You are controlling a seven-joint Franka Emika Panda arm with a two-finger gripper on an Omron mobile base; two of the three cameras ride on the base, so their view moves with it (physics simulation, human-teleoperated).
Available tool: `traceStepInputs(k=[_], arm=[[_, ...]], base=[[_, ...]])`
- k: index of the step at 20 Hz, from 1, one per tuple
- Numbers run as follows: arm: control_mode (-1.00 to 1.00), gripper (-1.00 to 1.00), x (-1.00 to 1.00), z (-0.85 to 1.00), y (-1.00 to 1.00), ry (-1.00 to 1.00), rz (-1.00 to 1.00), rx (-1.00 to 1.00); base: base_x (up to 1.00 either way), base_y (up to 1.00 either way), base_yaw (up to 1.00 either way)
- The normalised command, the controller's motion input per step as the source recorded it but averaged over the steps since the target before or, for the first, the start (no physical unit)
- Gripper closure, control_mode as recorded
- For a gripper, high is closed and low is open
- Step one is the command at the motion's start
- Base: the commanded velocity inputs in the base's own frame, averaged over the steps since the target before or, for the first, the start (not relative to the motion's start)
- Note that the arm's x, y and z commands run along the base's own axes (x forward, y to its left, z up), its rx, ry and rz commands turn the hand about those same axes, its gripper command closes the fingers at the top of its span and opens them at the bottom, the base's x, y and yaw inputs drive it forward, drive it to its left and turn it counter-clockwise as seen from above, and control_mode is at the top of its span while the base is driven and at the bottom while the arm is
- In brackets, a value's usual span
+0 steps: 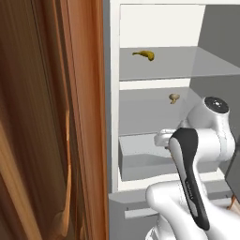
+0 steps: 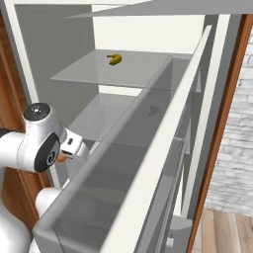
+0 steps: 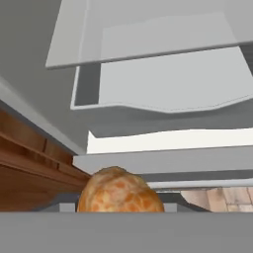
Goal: Place the tangerine in the correct fridge rack based on whether it is a fruit or vegetable. Finally, close the fridge door.
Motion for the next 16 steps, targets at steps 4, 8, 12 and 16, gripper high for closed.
traceStepInputs(k=[4, 8, 12, 16], arm=[[-1.0, 1.0, -0.57, 0.62, -0.44, -0.38, -0.07, -0.01], [-1.0, 1.0, -0.49, 0.7, -0.48, -0.43, -0.1, -0.03], [-1.0, 1.0, -0.29, 0.77, -0.35, -0.41, -0.1, -0.05], [-1.0, 1.0, -0.04, 0.78, -0.21, -0.34, -0.09, -0.02]], base=[[0.0, 0.0, 0.0], [0.0, 0.0, 0.0], [0.0, 0.0, 0.0], [0.0, 0.0, 0.0]])
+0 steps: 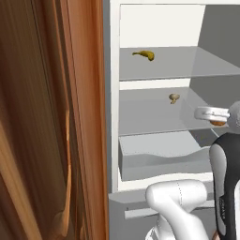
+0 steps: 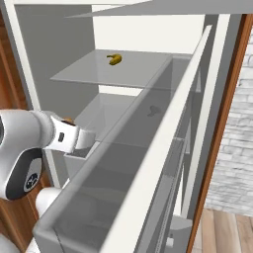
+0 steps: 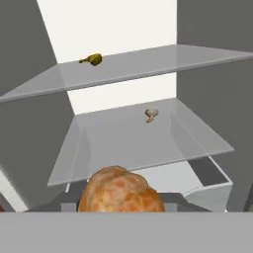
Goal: Place the tangerine in the correct fridge rack based on whether it is a fruit or vegetable. Finally, close the fridge door.
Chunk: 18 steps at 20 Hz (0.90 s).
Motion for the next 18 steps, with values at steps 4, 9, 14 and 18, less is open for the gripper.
traceStepInputs(k=[4, 9, 14, 18], arm=[[-1.0, 1.0, 0.0, 0.8, -0.23, -0.09, -0.13, 0.0], [-1.0, 1.0, 0.46, 0.6, -0.46, -0.02, -0.08, 0.0], [-1.0, 1.0, 0.82, 0.12, -0.49, 0.0, -0.04, 0.01], [-1.0, 1.0, 0.62, 0.0, -0.25, 0.02, 0.0, 0.0]], base=[[0.0, 0.0, 0.0], [0.0, 0.0, 0.0], [0.0, 0.0, 0.0], [0.0, 0.0, 0.0]])
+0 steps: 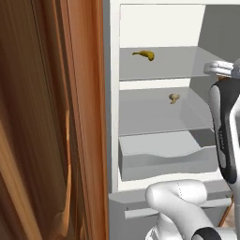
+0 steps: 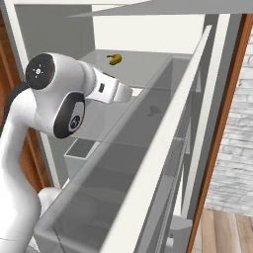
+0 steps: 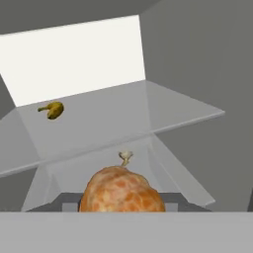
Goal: Place the tangerine in the correct fridge rack based on whether it is a fruit or vegetable. Finally, close the fridge door.
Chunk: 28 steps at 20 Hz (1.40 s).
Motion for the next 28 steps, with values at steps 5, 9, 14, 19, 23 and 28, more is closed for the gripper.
traceStepInputs(k=[5, 9, 14, 19, 23, 28], arm=[[-1.0, 1.0, 0.93, 0.0, 0.0, 0.02, 0.0, 0.0], [-1.0, 1.0, 1.0, 0.0, 0.0, 0.04, 0.0, 0.0], [-1.0, 1.0, 1.0, -0.07, -0.04, 0.07, 0.0, 0.0], [-1.0, -1.0, 1.0, -0.06, -0.06, 0.04, 0.0, 0.0], [-1.0, -1.0, 0.88, -0.12, -0.03, 0.0, 0.0, -0.02], [-1.0, -1.0, 0.27, -0.02, 0.0, -0.01, 0.0, -0.01]], base=[[0.0, 0.0, 0.0], [0.0, 0.0, 0.0], [0.0, 0.0, 0.0], [0.0, 0.0, 0.0], [0.0, 0.0, 0.0], [0.0, 0.0, 0.0]])
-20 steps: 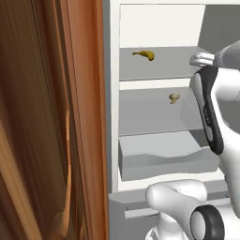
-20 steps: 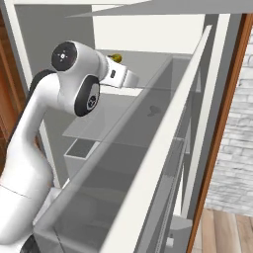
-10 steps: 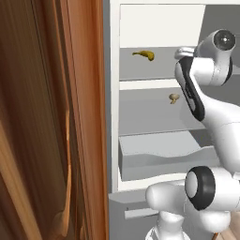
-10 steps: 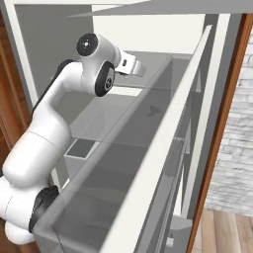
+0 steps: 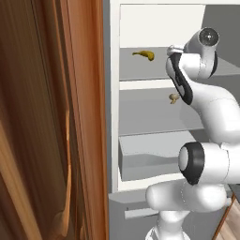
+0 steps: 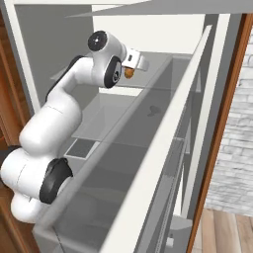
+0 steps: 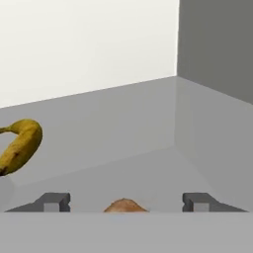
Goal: Place the tangerine in the correct fridge rack based on whether it is a fruit or vegetable. Finally, close the fridge door.
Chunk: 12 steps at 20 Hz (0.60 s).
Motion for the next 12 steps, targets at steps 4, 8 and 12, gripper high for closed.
traceStepInputs(k=[4, 8, 12], arm=[[-1.0, -1.0, -0.17, 0.0, 0.0, -0.03, 0.0, 0.0], [-1.0, -1.0, -0.87, 0.12, 0.18, -0.13, 0.0, 0.0], [-1.0, -1.0, -1.0, 0.01, 0.44, -0.17, 0.0, 0.0]], base=[[0.0, 0.0, 0.0], [0.0, 0.0, 0.0], [0.0, 0.0, 0.0]])
